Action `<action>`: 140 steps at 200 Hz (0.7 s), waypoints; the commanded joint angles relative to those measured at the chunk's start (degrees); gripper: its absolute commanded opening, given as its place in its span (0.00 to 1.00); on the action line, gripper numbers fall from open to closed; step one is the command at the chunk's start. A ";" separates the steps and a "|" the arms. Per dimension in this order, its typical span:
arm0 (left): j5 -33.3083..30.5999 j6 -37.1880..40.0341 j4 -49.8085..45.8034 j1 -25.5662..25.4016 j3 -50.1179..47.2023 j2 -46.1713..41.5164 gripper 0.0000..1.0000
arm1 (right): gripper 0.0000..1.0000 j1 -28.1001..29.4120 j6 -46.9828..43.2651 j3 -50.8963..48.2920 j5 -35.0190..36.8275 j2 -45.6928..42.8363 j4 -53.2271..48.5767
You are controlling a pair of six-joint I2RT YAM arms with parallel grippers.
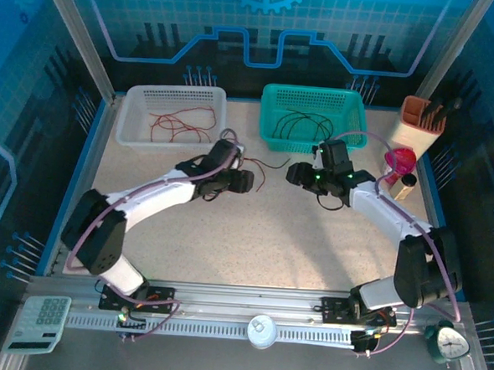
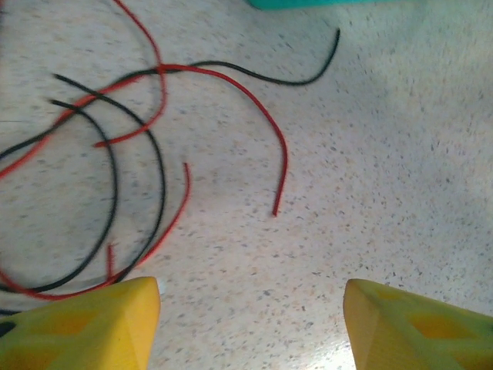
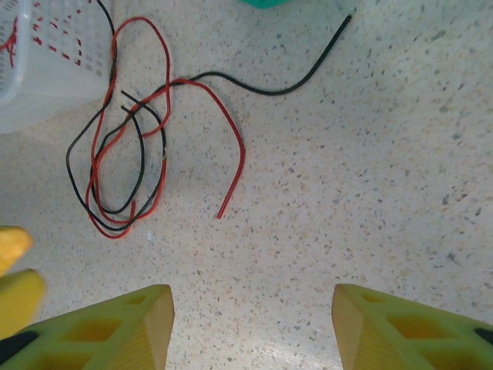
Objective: Untangle the cables
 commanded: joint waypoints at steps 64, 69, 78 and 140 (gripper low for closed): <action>-7.04 6.21 -9.72 -6.28 21.75 22.86 0.60 | 0.58 -12.47 -3.15 -9.30 -2.71 -15.03 -4.04; -7.11 6.25 -10.35 -6.33 22.86 23.86 0.60 | 0.59 -12.83 -3.19 -9.68 -3.05 -15.71 -4.29; -7.13 6.52 -11.28 -6.28 24.56 25.52 0.58 | 0.59 -13.29 -3.15 -10.22 -3.77 -16.86 -4.54; -8.40 6.39 -13.99 -6.23 29.52 31.65 0.49 | 0.59 -13.80 -2.90 -11.38 -9.35 -19.88 -3.62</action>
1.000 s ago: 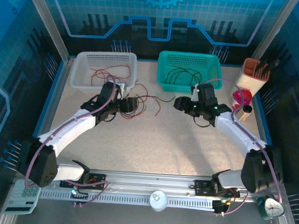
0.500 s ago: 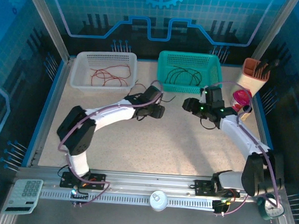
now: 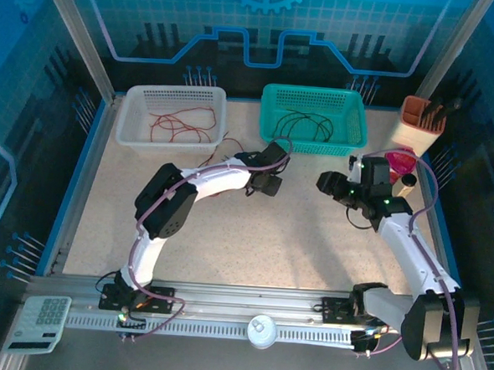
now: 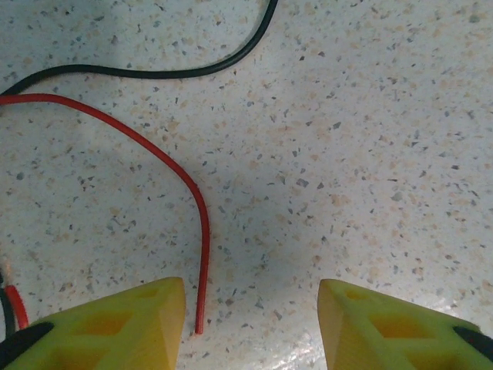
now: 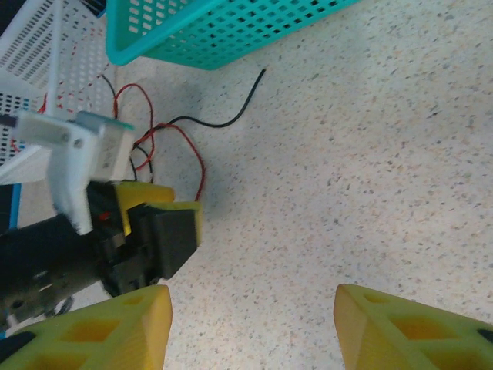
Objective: Untangle the cables
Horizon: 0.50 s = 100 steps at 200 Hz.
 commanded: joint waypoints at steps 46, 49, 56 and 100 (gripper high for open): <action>-1.76 0.80 -3.53 0.57 2.80 3.39 0.47 | 0.59 -0.85 -0.06 -0.03 -5.36 -1.32 0.28; -1.67 0.72 -3.54 0.69 2.80 3.49 0.46 | 0.59 -0.87 -0.06 0.02 -5.32 -1.40 0.21; -1.43 0.55 -3.54 0.96 2.72 3.54 0.46 | 0.59 -0.88 -0.15 0.16 -5.36 -1.57 0.16; -0.35 0.18 -3.19 2.36 2.19 4.27 0.43 | 0.59 -0.88 -0.50 0.90 -5.27 -2.20 -0.69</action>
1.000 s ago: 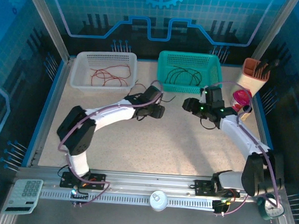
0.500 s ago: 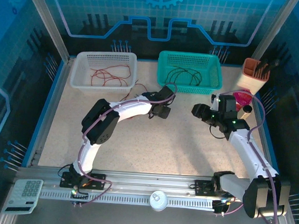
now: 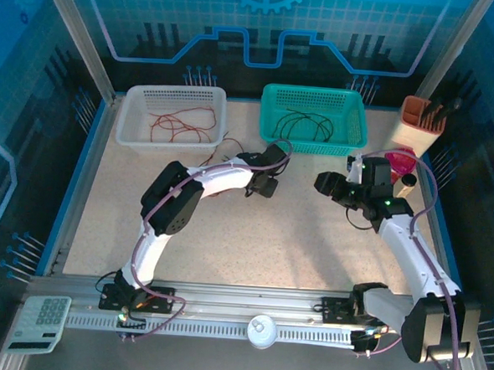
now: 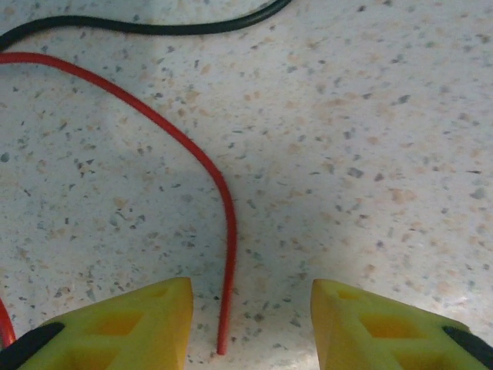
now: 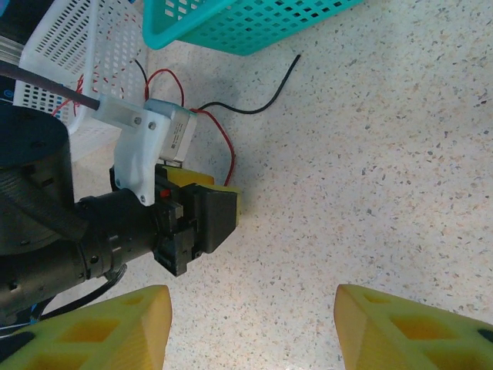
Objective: Untangle the cables
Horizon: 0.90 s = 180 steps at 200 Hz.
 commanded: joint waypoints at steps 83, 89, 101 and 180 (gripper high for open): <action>0.84 0.61 -1.07 1.20 0.79 2.18 0.19 | 0.59 -0.82 -0.52 1.79 -0.84 -1.29 -1.02; 0.81 0.54 -1.05 1.14 0.63 2.22 0.17 | 0.59 -0.81 -0.61 1.80 -0.79 -1.29 -1.09; 0.81 0.50 -0.96 1.17 0.42 2.11 0.14 | 0.59 -0.77 -0.57 2.03 -0.74 -1.29 -1.15; 4.48 1.63 -2.74 1.10 -0.19 -6.92 0.00 | 0.59 -0.83 -0.19 3.46 -1.80 -1.46 -0.93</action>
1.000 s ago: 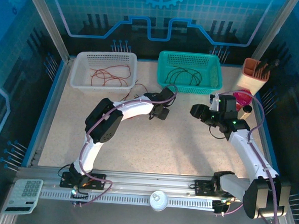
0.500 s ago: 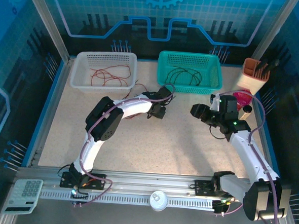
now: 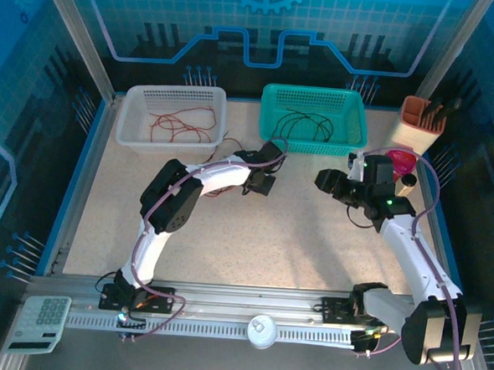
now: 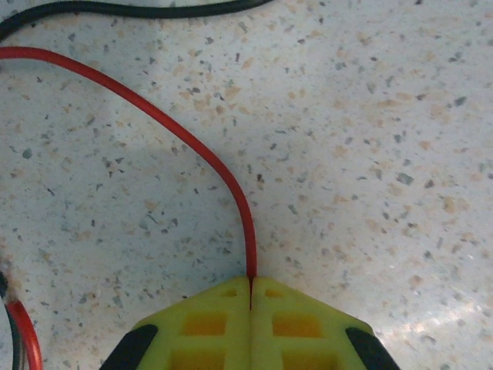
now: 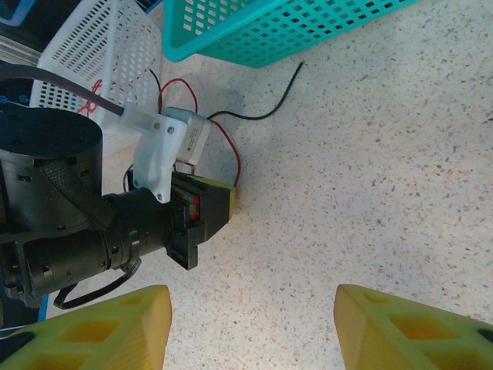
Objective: Untangle the cables
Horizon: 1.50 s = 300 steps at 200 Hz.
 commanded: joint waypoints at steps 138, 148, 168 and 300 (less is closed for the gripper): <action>17.15 2.49 -9.53 -0.04 7.28 -27.59 0.00 | 0.60 2.57 -0.94 7.69 -6.23 0.41 4.66; 17.75 2.51 -9.81 0.03 8.59 -28.06 0.00 | 0.60 2.53 -1.26 8.92 -6.40 0.19 4.08; 18.61 2.62 -10.43 0.05 11.32 -28.83 0.00 | 0.60 2.52 -2.24 11.34 -6.59 -0.28 3.07; 26.03 4.18 -11.60 0.35 25.56 -30.99 0.00 | 0.61 -1.80 -4.30 21.70 -9.48 -1.07 2.88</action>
